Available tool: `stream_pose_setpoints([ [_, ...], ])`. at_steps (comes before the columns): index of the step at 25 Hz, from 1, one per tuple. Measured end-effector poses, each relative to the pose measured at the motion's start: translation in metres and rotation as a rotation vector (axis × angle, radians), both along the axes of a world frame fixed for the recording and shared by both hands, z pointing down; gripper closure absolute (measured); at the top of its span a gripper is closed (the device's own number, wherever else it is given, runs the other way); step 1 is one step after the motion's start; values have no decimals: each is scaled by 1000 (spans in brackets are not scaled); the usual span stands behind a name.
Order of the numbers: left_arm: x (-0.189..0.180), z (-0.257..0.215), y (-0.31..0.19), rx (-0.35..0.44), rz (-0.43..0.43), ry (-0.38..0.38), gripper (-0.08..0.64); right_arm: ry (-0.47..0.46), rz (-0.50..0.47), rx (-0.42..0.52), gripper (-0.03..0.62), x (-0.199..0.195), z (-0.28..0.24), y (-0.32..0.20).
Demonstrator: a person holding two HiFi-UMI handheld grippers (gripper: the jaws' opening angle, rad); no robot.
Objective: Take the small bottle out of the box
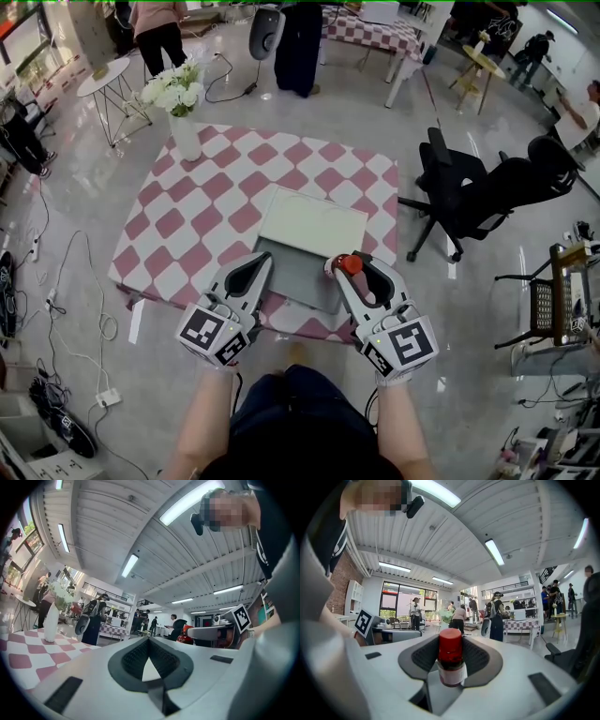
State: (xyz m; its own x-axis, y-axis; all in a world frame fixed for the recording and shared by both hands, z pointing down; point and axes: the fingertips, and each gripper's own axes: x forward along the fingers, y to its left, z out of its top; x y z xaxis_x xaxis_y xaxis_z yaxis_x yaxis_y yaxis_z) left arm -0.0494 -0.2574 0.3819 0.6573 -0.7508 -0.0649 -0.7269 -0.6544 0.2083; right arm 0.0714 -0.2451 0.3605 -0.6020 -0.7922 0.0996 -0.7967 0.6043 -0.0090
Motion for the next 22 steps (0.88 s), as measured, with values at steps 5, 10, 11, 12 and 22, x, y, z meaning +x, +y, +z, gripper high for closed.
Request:
stream_pose_setpoints([
  [5, -3, -14, 3, 15, -8, 8, 560, -10, -6, 15, 445, 0, -15, 4],
  [10, -10, -22, 7, 22, -18, 18, 560, -11, -15, 27, 445, -5, -24, 10],
  [11, -11, -23, 8, 24, -18, 20, 560, -11, -15, 29, 445, -6, -26, 11],
  [12, -12, -25, 8, 26, -18, 21, 560, -11, -15, 32, 445, -6, -28, 12],
  [22, -14, -44, 13, 45, -13, 24, 560, -29, -8, 53, 445, -4, -51, 18],
])
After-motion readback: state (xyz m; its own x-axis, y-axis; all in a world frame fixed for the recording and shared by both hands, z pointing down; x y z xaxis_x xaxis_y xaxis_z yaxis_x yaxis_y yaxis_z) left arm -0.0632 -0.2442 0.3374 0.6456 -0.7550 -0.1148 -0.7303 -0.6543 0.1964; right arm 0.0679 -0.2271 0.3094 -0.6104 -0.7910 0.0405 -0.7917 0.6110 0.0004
